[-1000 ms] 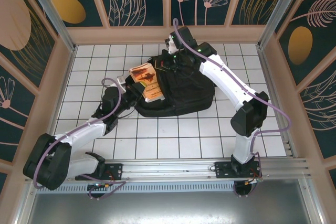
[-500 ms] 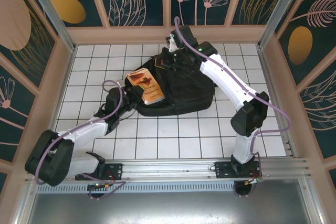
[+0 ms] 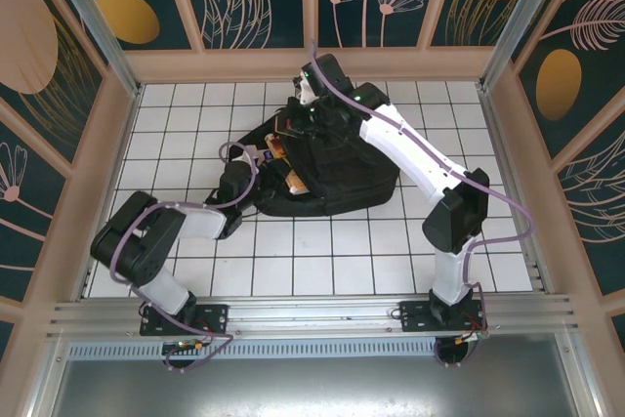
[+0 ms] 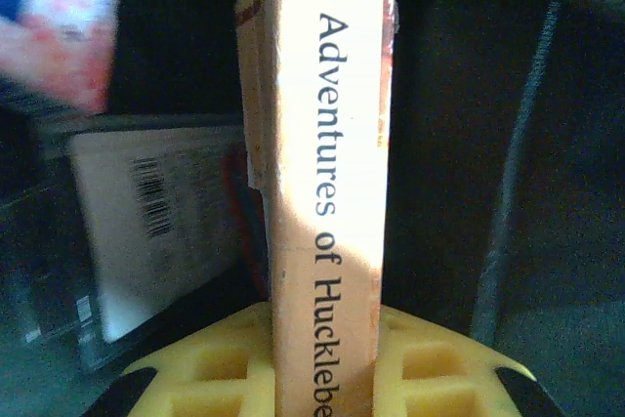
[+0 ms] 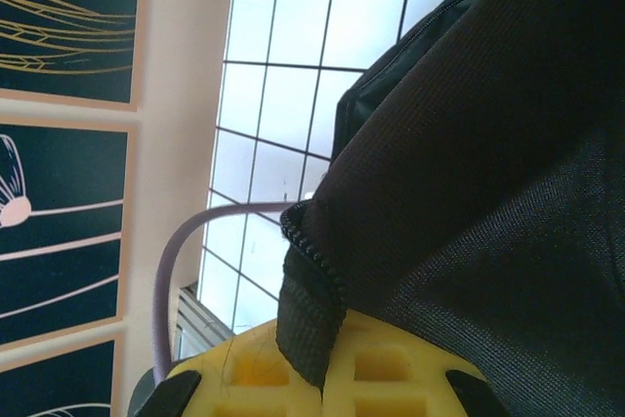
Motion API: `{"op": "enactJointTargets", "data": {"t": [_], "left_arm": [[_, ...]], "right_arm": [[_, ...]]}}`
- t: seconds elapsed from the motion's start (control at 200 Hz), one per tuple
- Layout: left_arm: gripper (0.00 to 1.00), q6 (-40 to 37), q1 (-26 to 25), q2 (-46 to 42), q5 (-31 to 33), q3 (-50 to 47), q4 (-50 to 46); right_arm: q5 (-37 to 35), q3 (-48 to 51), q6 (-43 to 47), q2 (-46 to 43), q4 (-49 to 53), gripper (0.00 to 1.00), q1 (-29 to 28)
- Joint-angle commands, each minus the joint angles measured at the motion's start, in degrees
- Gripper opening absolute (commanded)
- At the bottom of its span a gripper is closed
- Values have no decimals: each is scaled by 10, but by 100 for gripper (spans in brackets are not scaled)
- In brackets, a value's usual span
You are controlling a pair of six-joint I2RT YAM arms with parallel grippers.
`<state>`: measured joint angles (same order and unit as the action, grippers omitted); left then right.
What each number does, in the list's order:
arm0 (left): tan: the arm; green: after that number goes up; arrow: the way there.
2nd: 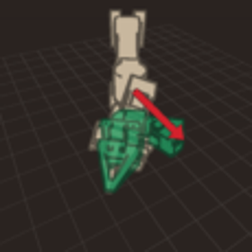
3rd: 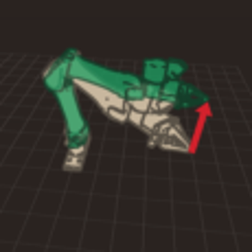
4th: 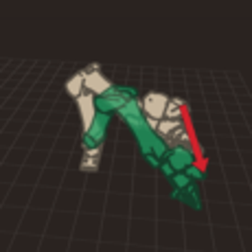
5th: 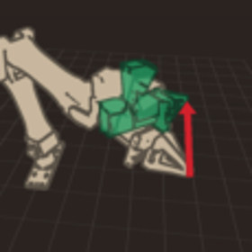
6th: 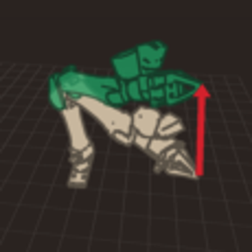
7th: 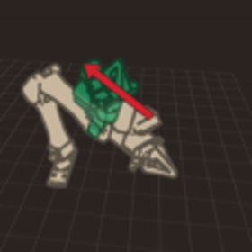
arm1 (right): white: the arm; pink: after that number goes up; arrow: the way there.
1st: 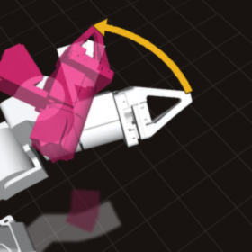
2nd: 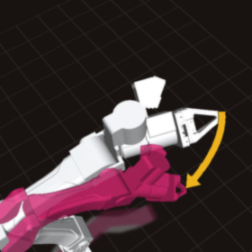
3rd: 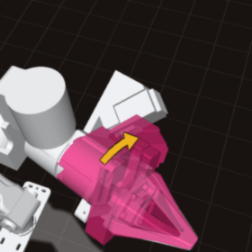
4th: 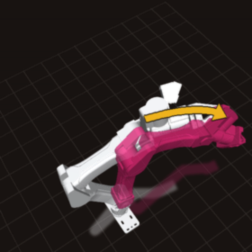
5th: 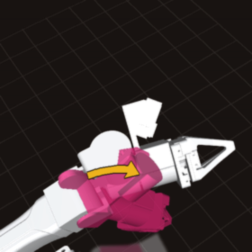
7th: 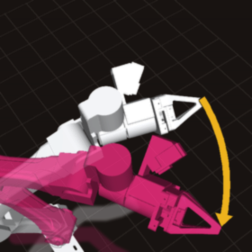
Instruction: Pack books, pencil case, and school supplies into a backpack
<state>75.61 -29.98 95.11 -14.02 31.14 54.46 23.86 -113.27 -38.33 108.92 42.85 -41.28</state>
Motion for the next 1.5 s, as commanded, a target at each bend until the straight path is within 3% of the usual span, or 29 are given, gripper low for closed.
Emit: {"op": "enactJointTargets", "data": {"t": [0.0, 0.15, 0.43, 0.52, 0.56, 0.656, 0.786, 0.946, 1.316, 1.496], "left_arm": [[0, 16, -1, 45, -47, 25, 177], [0, 30, -9, 99, -78, 55, 220], [0, -2, -42, 146, -91, 119, 124], [15, -3, -43, 157, -98, 127, 102], [31, -6, -43, 155, -96, 129, 77], [52, -26, -43, 132, -79, 124, 24], [68, -45, -42, 97, -66, 118, -30], [72, -81, -40, 34, -29, 98, -131], [78, -124, -33, -124, -9, 78, -248], [82, -143, -33, -185, 35, 78, -315]], "right_arm": [[24, -30, -3, -8, -37, 0, -11], [25, -29, -5, -7, -38, 0, -13], [30, -30, -7, 8, -45, 0, -20], [26, -27, -5, 10, -43, 0, -20], [22, -27, -4, 10, -41, 0, -20], [15, -25, 0, 9, -38, 0, -16], [8, -14, 2, 2, -36, 0, -9], [-11, 8, 5, -14, -38, 0, 3], [-45, 60, 19, -33, -46, 0, 26], [-51, 72, 22, -38, -51, 0, 28]]}}
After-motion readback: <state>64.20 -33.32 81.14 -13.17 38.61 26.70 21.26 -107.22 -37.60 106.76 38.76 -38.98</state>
